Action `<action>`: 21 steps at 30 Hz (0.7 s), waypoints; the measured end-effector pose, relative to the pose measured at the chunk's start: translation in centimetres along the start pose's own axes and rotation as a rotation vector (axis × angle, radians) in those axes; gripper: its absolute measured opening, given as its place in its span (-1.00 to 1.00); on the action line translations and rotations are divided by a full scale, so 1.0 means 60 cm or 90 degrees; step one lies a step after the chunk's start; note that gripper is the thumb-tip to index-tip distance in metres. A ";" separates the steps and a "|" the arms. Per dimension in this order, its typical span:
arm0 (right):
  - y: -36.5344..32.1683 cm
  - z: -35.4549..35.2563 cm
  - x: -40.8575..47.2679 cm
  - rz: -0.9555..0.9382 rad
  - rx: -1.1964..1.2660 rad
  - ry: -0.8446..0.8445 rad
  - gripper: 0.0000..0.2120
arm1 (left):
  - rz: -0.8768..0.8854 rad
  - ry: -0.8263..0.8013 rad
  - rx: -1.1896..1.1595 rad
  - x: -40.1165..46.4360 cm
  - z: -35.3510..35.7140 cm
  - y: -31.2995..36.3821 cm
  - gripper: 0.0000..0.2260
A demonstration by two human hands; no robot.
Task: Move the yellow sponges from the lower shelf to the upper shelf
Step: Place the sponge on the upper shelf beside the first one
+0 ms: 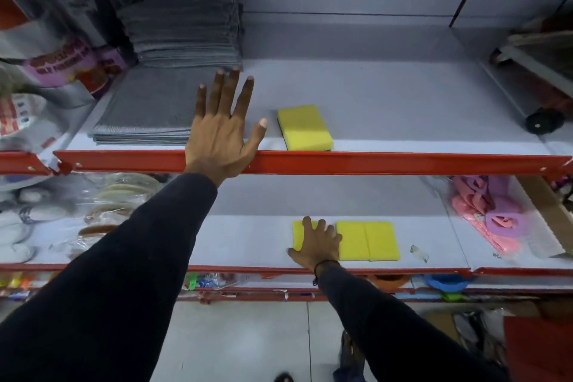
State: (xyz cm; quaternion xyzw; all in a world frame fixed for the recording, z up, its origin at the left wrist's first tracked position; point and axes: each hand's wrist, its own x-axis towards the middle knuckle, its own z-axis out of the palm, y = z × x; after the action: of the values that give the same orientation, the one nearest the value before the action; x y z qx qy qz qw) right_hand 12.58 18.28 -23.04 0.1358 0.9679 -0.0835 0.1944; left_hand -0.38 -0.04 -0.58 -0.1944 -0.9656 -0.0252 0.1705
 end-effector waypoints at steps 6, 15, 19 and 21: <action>-0.038 -0.049 -0.037 -0.312 -0.021 0.109 -0.32 | 0.000 0.002 0.011 0.001 -0.003 0.000 -0.29; -0.010 -0.293 -0.194 -0.616 0.260 0.530 -0.47 | 0.011 -0.002 -0.002 0.000 -0.010 0.005 -0.26; 0.023 -0.415 -0.164 -0.393 0.347 0.695 -0.43 | 0.014 -0.001 -0.010 -0.005 -0.012 0.005 -0.27; 0.044 -0.451 -0.118 -0.240 0.334 0.652 -0.43 | 0.011 -0.006 -0.010 -0.005 -0.012 0.003 -0.26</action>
State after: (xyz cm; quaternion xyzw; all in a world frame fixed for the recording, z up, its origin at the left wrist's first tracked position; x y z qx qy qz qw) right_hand 10.07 24.93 4.13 0.0283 0.8929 -0.2762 -0.3543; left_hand 0.16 -0.06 -0.03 -0.2043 -0.9645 -0.0307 0.1646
